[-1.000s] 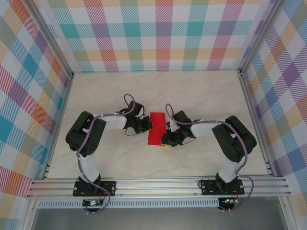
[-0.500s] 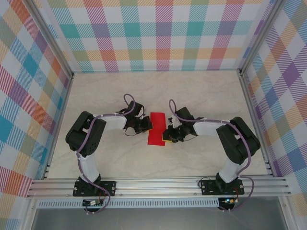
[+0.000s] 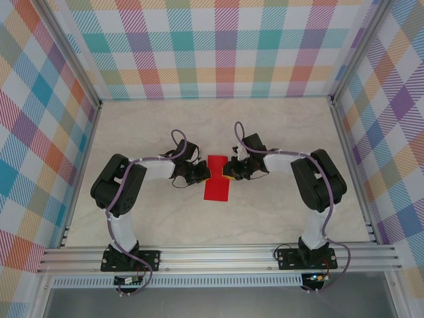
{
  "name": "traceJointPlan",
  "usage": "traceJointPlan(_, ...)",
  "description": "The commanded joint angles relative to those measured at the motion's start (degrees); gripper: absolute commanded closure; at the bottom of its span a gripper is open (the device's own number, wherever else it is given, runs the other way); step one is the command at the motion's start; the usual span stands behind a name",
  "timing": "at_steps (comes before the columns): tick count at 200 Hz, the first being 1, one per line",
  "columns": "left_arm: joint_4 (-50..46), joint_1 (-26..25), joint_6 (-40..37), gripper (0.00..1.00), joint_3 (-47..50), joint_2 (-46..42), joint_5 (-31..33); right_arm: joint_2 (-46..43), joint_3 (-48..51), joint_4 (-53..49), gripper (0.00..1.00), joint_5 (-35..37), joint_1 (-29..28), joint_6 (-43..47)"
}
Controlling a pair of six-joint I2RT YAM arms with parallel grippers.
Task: Fold a paper plane with a square sheet of paper (pick it up from the middle)
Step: Fold the square sheet of paper in half at the center of the table.
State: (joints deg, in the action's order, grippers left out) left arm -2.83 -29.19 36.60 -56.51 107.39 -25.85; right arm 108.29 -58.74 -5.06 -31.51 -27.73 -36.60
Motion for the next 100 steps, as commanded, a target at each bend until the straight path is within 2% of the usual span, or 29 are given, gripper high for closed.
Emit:
traceJointPlan(1, -8.1, -0.9, -1.3, 1.00, 2.3, 3.8, 3.5, 1.6, 0.3, -1.1, 0.85, 2.0, 0.6, 1.8)
traceJointPlan(53, -8.4, -0.9, -1.5, 1.00, 2.1, 4.4, 3.7, 2.7, 1.4, -1.2, 0.85, 2.9, 0.7, 1.4)
traceJointPlan(100, -8.5, -0.9, -1.6, 1.00, 2.4, 4.3, 3.8, -0.5, -1.1, -0.8, 0.84, -1.4, 1.9, 1.2)
